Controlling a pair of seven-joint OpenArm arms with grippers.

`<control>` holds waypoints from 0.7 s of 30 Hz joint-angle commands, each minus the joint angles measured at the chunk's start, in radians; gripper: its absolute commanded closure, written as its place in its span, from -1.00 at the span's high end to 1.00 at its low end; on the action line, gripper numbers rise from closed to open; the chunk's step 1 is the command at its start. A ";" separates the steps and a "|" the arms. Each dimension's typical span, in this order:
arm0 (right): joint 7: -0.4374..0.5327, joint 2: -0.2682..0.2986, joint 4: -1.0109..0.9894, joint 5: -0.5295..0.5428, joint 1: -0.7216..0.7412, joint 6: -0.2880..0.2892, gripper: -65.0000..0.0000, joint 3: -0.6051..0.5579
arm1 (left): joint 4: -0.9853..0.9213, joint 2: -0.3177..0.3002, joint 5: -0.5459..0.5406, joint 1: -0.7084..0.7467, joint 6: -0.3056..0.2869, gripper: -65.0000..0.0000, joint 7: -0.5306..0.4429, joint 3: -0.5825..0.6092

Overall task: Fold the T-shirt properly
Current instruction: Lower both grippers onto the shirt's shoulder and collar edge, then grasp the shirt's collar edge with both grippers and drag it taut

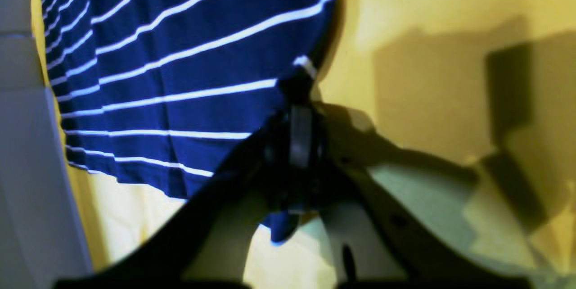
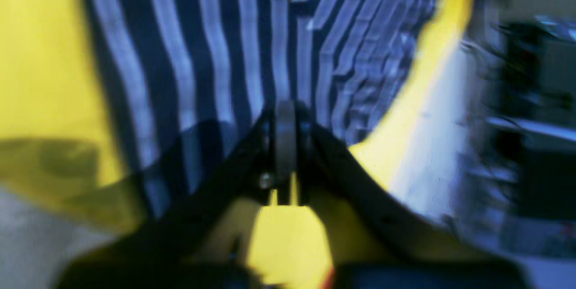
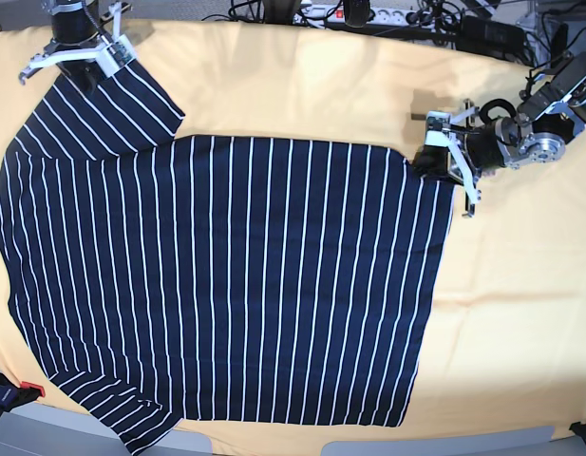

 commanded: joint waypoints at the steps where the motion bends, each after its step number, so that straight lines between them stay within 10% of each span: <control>1: 0.016 0.009 0.016 0.026 -0.009 0.020 -0.51 0.004 | -0.003 -0.024 0.010 -0.013 -0.017 -1.00 0.043 -0.004; 5: 0.043 0.009 0.016 0.143 -0.009 0.172 -0.03 0.004 | -0.002 -0.024 0.011 -0.021 0.006 -1.00 0.043 -0.004; 10: 0.069 0.009 0.010 0.186 -0.008 0.204 0.03 0.004 | -0.002 -0.024 0.011 -0.021 0.009 -1.00 0.043 -0.004; 21: 0.024 0.009 -0.107 0.152 0.034 0.092 0.03 0.004 | -0.002 -0.024 0.011 -0.021 0.009 -1.00 0.043 -0.004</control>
